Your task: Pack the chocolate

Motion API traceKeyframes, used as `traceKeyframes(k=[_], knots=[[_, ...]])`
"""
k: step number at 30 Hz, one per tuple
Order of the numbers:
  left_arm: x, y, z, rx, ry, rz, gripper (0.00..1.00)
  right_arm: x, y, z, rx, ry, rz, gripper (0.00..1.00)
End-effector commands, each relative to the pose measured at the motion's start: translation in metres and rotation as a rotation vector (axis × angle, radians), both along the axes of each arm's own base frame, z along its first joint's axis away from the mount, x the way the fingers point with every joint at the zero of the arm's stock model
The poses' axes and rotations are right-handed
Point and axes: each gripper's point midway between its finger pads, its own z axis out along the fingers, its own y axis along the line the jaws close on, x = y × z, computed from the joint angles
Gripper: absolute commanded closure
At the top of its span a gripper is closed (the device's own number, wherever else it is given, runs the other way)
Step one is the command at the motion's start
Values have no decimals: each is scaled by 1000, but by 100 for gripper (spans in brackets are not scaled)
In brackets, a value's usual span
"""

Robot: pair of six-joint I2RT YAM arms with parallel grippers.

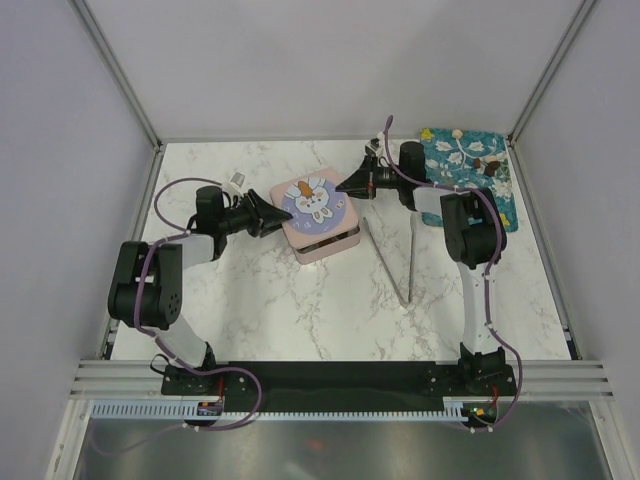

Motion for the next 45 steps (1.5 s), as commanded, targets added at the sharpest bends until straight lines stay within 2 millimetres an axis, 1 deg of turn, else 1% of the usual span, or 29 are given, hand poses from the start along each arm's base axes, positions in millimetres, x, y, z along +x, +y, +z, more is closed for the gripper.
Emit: traceKeyframes(k=[1,6,11,13,18,26,32,40,42,43,45], knots=[[2,5,-19,79,-16,10,55,9,0,-13,-45,-36,11,96],[3,10,-29,127,9,32,51,14,0,-21,-45,-28,28,98],[4,14,-39,161,37,47,49,17,1,-29,-40,-15,42,98],[1,15,-45,172,63,49,49,19,0,-34,-38,-1,43,99],[0,18,-51,193,84,59,46,21,-4,-40,-40,10,35,99],[0,17,-53,194,92,55,46,24,-9,-45,-39,24,31,99],[-4,14,-53,192,96,41,46,20,-8,-46,-34,25,52,99],[-4,15,-54,205,105,48,46,18,-8,-55,-23,62,71,99],[-4,15,-53,207,104,50,46,20,-8,-55,-8,60,66,99],[-3,16,-53,209,106,51,46,21,-8,-51,11,63,61,99],[-2,16,-53,211,105,50,46,19,-7,-51,33,84,67,100]])
